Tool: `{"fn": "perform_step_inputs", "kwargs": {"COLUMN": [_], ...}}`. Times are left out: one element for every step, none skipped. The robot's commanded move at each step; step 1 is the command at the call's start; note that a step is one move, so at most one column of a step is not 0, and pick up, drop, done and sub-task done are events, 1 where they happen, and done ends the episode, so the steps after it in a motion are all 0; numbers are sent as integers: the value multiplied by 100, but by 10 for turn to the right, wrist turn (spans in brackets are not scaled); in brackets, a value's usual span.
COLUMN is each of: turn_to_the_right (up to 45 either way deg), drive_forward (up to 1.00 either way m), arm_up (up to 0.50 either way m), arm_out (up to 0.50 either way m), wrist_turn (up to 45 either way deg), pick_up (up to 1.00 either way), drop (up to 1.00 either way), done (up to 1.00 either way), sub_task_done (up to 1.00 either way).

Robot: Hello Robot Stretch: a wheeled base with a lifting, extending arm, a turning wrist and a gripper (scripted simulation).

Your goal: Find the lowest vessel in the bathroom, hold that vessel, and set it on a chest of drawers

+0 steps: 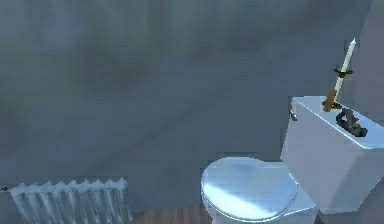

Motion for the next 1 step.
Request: {"fn": "perform_step_inputs", "kwargs": {"turn_to_the_right": [0], "drive_forward": [0], "arm_up": [0], "arm_out": [0], "wrist_turn": [450], "pick_up": [0], "drop": [0], "done": [0], "sub_task_done": [0]}}
